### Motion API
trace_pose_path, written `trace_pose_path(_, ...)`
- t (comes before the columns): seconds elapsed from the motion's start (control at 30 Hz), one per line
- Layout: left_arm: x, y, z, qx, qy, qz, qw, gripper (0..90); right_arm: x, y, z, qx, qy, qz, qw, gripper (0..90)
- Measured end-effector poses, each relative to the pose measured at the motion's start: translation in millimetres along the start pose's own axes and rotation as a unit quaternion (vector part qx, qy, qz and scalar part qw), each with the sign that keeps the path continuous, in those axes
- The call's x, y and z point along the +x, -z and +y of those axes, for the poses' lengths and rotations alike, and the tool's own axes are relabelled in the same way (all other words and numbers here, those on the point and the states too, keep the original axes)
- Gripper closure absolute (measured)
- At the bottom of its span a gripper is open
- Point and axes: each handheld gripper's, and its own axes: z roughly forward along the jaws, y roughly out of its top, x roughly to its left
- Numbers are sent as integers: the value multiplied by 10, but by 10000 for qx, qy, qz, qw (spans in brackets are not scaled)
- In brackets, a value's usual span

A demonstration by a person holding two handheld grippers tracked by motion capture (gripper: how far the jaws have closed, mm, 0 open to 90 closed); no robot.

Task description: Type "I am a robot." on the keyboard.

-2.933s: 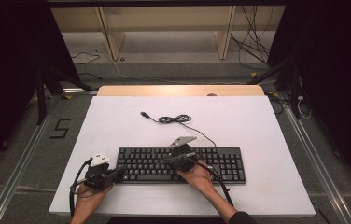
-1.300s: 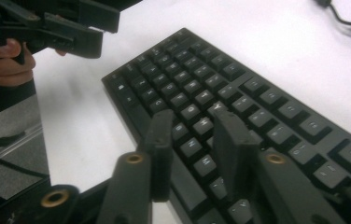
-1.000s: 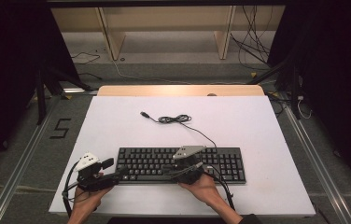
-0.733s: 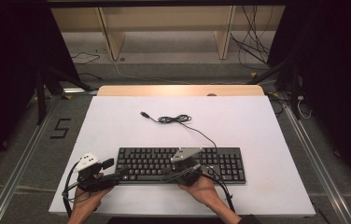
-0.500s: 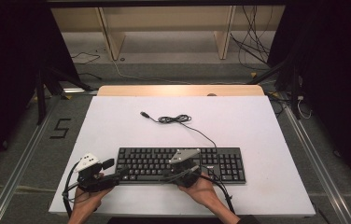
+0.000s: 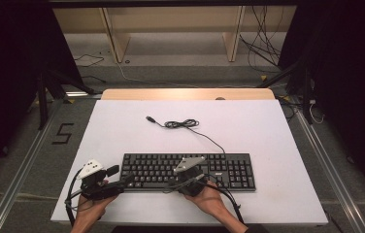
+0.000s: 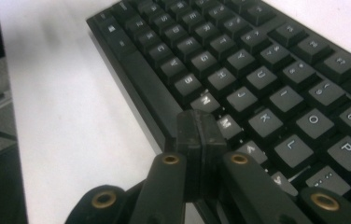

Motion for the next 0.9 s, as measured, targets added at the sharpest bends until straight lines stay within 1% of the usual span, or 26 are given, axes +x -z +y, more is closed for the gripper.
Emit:
trace_pose_path(0.07,-3,-3,-1,-23,40,3,10000,276,-1,-4,-5,-26,-15,31,10000,900)
trace_pose_path(0.2,7,-3,0,-12,41,22,10000,276,5,-4,-6,-21,15,14,10000,900)
trace_pose_path(0.3,14,0,2,-2,48,26,10000,276,11,-2,-4,-24,-19,6,10000,900)
trace_pose_path(0.33,17,-1,3,7,52,33,10000,276,3,11,-3,-66,-101,53,9999,900)
trace_pose_path(0.37,17,-1,3,7,52,33,10000,276,3,11,-3,-66,-101,53,9999,900)
trace_pose_path(0.4,23,-3,2,8,64,32,10000,277,-10,48,4,-204,-175,114,9996,893)
trace_pose_path(0.43,26,-5,3,14,68,33,10000,277,-19,70,12,-282,-189,121,9994,882)
trace_pose_path(0.47,26,-5,3,14,68,33,10000,279,-19,70,12,-282,-189,121,9994,882)
trace_pose_path(0.5,26,-9,3,-1,100,34,9999,279,-27,91,20,-361,-215,123,9990,872)
trace_pose_path(0.53,31,-8,6,22,119,37,9999,286,-44,128,30,-477,-290,155,9983,847)
trace_pose_path(0.67,39,-17,9,64,134,66,9999,321,-86,182,35,-584,-391,187,9974,784)
trace_pose_path(0.73,42,-28,12,85,159,64,9998,350,-103,208,37,-634,-436,191,9969,724)
trace_pose_path(0.8,40,-46,22,148,182,83,9997,374,-115,238,37,-695,-468,190,9963,692)
trace_pose_path(0.83,41,-52,25,185,186,91,9996,393,-118,252,36,-726,-460,188,9961,649)
trace_pose_path(0.87,41,-52,25,185,186,91,9996,408,-118,252,36,-726,-460,188,9961,649)
trace_pose_path(0.9,42,-61,26,203,194,75,9996,408,-117,266,36,-736,-456,167,9961,591)
